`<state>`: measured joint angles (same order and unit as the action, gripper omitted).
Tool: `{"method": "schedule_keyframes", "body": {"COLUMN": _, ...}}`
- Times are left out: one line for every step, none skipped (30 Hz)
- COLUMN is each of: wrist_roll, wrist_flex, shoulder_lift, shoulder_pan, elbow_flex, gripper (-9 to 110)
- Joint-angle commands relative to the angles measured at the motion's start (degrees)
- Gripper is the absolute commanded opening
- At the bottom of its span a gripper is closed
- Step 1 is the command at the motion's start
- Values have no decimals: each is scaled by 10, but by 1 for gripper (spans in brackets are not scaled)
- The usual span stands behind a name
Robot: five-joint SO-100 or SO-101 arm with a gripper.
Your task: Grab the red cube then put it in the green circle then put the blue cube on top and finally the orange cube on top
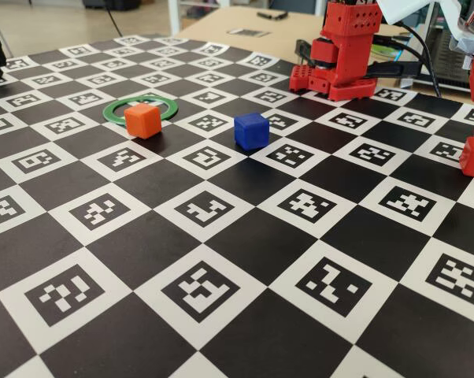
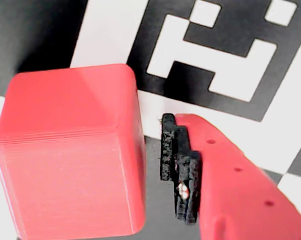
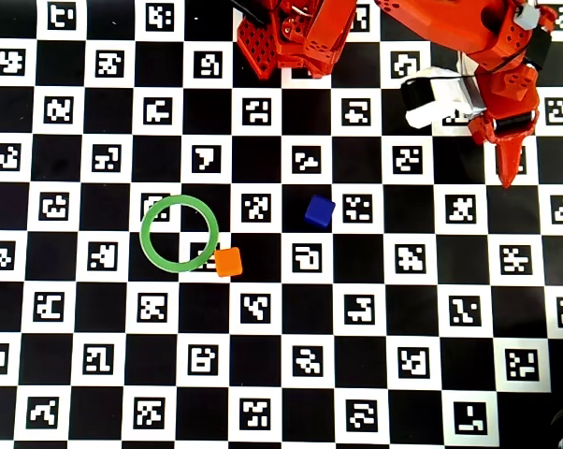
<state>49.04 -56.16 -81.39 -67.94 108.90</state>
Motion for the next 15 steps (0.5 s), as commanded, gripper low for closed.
{"method": "schedule_keyframes", "body": {"wrist_roll": -33, "wrist_flex": -11, "shoulder_lift": -10, "shoulder_pan": 8, "elbow_flex": -57, "gripper": 54}}
{"method": "schedule_keyframes", "body": {"wrist_roll": -40, "wrist_flex": -16, "shoulder_lift": -8, "shoulder_pan": 10, "elbow_flex": -62, "gripper": 54}}
{"method": "schedule_keyframes", "body": {"wrist_roll": -47, "wrist_flex": -19, "shoulder_lift": -8, "shoulder_pan": 10, "elbow_flex": -65, "gripper": 54}}
{"method": "schedule_keyframes", "body": {"wrist_roll": -53, "wrist_flex": -20, "shoulder_lift": -7, "shoulder_pan": 11, "elbow_flex": -66, "gripper": 53}}
{"method": "schedule_keyframes", "body": {"wrist_roll": -59, "wrist_flex": -20, "shoulder_lift": -6, "shoulder_pan": 11, "elbow_flex": -66, "gripper": 53}}
{"method": "schedule_keyframes", "body": {"wrist_roll": -65, "wrist_flex": -20, "shoulder_lift": -5, "shoulder_pan": 11, "elbow_flex": -66, "gripper": 53}}
{"method": "schedule_keyframes", "body": {"wrist_roll": -69, "wrist_flex": -21, "shoulder_lift": -4, "shoulder_pan": 11, "elbow_flex": -66, "gripper": 52}}
{"method": "schedule_keyframes", "body": {"wrist_roll": -70, "wrist_flex": -21, "shoulder_lift": -2, "shoulder_pan": 11, "elbow_flex": -66, "gripper": 52}}
{"method": "schedule_keyframes", "body": {"wrist_roll": -73, "wrist_flex": -23, "shoulder_lift": -1, "shoulder_pan": 11, "elbow_flex": -66, "gripper": 51}}
{"method": "schedule_keyframes", "body": {"wrist_roll": -75, "wrist_flex": -25, "shoulder_lift": 1, "shoulder_pan": 11, "elbow_flex": -66, "gripper": 51}}
{"method": "schedule_keyframes", "body": {"wrist_roll": -76, "wrist_flex": -25, "shoulder_lift": 3, "shoulder_pan": 11, "elbow_flex": -66, "gripper": 50}}
{"method": "schedule_keyframes", "body": {"wrist_roll": -76, "wrist_flex": -25, "shoulder_lift": 4, "shoulder_pan": 11, "elbow_flex": -65, "gripper": 49}}
{"method": "schedule_keyframes", "body": {"wrist_roll": -76, "wrist_flex": -25, "shoulder_lift": 4, "shoulder_pan": 11, "elbow_flex": -64, "gripper": 49}}
{"method": "schedule_keyframes", "body": {"wrist_roll": -76, "wrist_flex": -26, "shoulder_lift": 6, "shoulder_pan": 11, "elbow_flex": -64, "gripper": 48}}
{"method": "schedule_keyframes", "body": {"wrist_roll": -76, "wrist_flex": -26, "shoulder_lift": 6, "shoulder_pan": 11, "elbow_flex": -64, "gripper": 47}}
